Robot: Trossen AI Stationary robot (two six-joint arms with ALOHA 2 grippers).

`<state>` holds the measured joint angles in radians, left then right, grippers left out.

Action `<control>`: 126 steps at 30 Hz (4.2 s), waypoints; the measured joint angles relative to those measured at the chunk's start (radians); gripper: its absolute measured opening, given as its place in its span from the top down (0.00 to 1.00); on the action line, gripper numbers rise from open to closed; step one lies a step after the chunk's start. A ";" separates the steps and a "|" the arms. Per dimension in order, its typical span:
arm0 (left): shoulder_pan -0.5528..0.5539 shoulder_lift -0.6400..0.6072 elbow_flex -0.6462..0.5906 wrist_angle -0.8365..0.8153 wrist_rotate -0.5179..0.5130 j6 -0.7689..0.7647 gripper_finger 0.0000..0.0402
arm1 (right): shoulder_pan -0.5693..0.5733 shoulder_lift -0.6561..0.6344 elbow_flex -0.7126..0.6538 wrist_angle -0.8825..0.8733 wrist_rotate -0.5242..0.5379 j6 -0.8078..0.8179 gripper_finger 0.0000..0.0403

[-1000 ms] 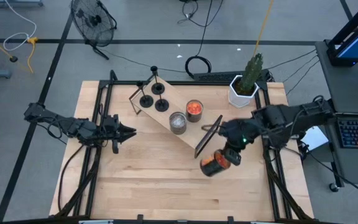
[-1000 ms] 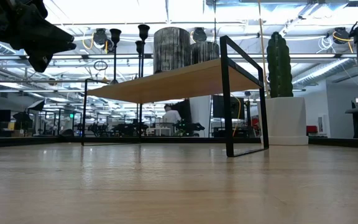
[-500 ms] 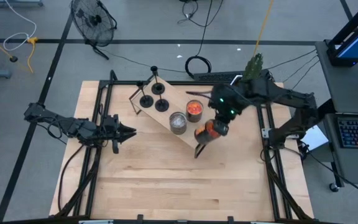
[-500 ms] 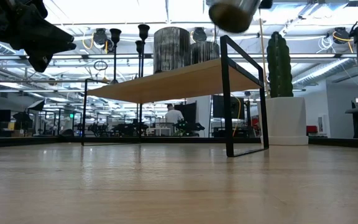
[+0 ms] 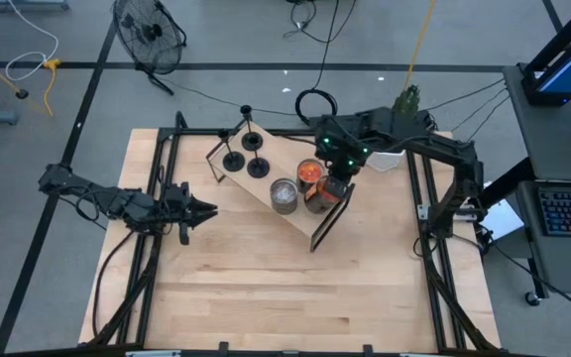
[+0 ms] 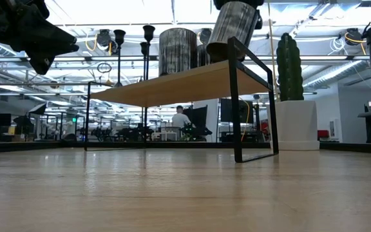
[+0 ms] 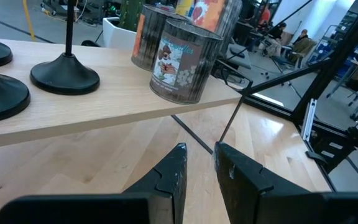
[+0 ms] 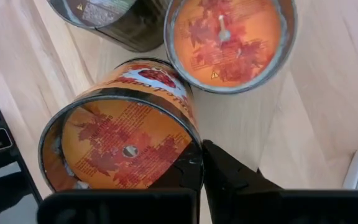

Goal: Pick & Place candle stick holders
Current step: Put the orange scented candle on the shelf, then return to Home Position

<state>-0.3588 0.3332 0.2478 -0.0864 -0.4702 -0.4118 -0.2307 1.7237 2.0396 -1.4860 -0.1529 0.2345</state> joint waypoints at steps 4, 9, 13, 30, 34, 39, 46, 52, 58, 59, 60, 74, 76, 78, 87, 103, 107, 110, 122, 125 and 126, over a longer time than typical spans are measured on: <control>0.000 0.000 0.000 0.000 0.000 0.007 0.78 | 0.000 0.017 0.000 0.009 -0.001 -0.012 1.00; 0.000 0.000 0.000 0.000 0.000 0.018 0.78 | 0.003 0.042 0.000 0.015 0.017 -0.016 1.00; 0.000 0.000 0.000 0.000 0.000 0.018 0.78 | 0.010 0.061 0.000 0.016 0.055 -0.020 1.00; 0.000 0.000 0.000 0.001 0.000 0.014 0.78 | 0.024 0.079 0.000 0.039 0.050 -0.030 1.00; 0.000 0.000 0.000 0.001 0.000 0.014 0.78 | 0.023 0.079 0.000 0.039 0.049 -0.028 0.98; 0.000 0.000 0.000 0.001 0.001 0.015 0.78 | 0.023 0.078 0.000 0.053 0.050 -0.022 0.95; 0.000 0.000 0.000 0.001 0.003 0.015 0.78 | 0.023 0.078 0.000 0.076 0.047 -0.019 0.92; 0.000 0.000 0.000 0.001 0.014 0.016 0.78 | 0.033 0.060 0.000 0.091 0.051 -0.010 0.95; 0.000 0.000 0.000 0.000 0.029 0.016 0.78 | 0.069 -0.001 0.000 0.068 0.125 0.025 1.00; 0.000 0.000 0.000 0.001 0.029 0.015 0.78 | 0.077 -0.012 0.000 0.055 0.148 0.041 1.00; 0.000 0.000 0.000 0.001 0.029 0.014 0.78 | 0.084 -0.018 0.000 0.039 0.158 0.057 1.00; 0.000 0.000 0.000 0.001 0.026 0.017 0.78 | 0.148 -0.031 -0.184 0.008 0.164 0.147 1.00; 0.000 0.000 0.000 0.001 0.026 0.017 0.78 | 0.147 -0.030 -0.212 0.026 0.150 0.147 1.00; 0.000 0.000 0.000 0.001 0.026 0.017 0.78 | 0.148 -0.031 -0.224 0.050 0.146 0.147 1.00; 0.000 0.000 0.000 0.001 0.028 0.015 0.78 | 0.148 -0.031 -0.237 0.121 0.096 0.154 1.00; 0.000 -0.008 0.000 0.004 0.061 0.014 0.78 | 0.263 -0.244 -0.251 0.025 0.267 0.258 1.00; 0.000 -0.042 0.000 0.008 0.059 0.043 0.78 | 0.336 -0.392 -0.337 0.165 0.354 0.278 1.00; 0.000 -0.084 0.000 0.009 0.060 0.073 0.78 | 0.374 -0.516 -0.443 0.299 0.365 0.270 1.00; 0.000 -0.196 0.000 -0.023 0.113 0.114 0.78 | 0.406 -0.955 -0.962 0.785 0.362 0.208 1.00; 0.000 -0.198 0.000 -0.026 0.113 0.112 0.78 | 0.406 -1.030 -1.064 0.809 0.361 0.237 1.00; 0.000 -0.198 0.000 -0.026 0.113 0.111 0.78 | 0.406 -1.054 -1.094 0.814 0.361 0.248 1.00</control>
<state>-0.3588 0.1349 0.2481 -0.1127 -0.3569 -0.3004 0.1753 0.6698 0.9458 -0.6721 0.2085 0.4828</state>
